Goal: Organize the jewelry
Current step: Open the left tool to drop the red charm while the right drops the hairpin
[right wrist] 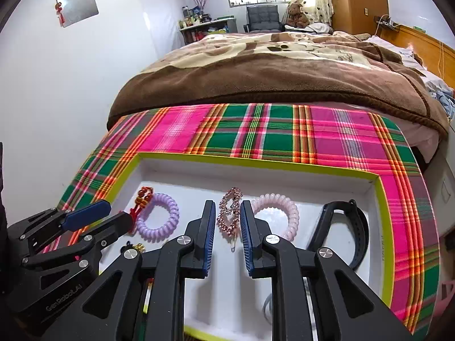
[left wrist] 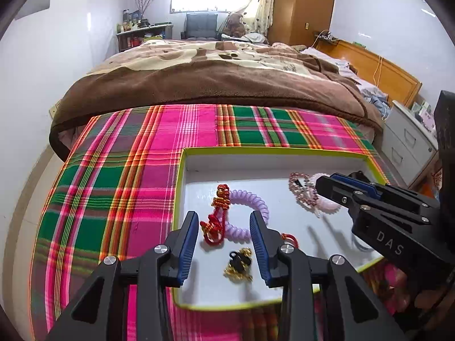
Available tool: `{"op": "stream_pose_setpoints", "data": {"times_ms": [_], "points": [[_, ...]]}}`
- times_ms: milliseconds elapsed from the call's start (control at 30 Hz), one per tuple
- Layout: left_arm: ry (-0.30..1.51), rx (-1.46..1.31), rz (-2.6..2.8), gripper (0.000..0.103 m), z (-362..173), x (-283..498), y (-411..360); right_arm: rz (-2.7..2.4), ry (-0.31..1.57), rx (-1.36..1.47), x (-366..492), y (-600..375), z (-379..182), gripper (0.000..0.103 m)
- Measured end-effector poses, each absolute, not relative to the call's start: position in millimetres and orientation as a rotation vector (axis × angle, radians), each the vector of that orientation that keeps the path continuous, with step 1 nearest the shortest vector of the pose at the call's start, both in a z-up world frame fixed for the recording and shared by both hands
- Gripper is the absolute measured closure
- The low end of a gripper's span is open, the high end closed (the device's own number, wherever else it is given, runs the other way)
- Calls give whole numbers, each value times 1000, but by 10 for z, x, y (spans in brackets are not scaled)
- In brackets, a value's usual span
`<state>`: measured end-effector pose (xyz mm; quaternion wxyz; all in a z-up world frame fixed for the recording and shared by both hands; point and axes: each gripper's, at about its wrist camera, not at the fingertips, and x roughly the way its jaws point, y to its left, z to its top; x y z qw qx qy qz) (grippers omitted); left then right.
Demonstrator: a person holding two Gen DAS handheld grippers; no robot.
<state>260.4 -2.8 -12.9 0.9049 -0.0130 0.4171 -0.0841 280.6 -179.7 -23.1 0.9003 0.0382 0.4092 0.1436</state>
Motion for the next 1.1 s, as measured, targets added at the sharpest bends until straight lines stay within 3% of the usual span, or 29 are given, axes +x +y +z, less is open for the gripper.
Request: {"op": "stream_pose_setpoints", "data": {"times_ms": [33,100,1100], "points": [[858,-35,-171,66,-106,2565,-23,296,842,78,2773,-1804,-210,80],[857,-38,-167,65,-77,2506,-27,300,833,81,2721,-1815,-174,64],[801,-53,-156,65,175,1437,-98,224,747,69,1595,-2293,18,63]]}}
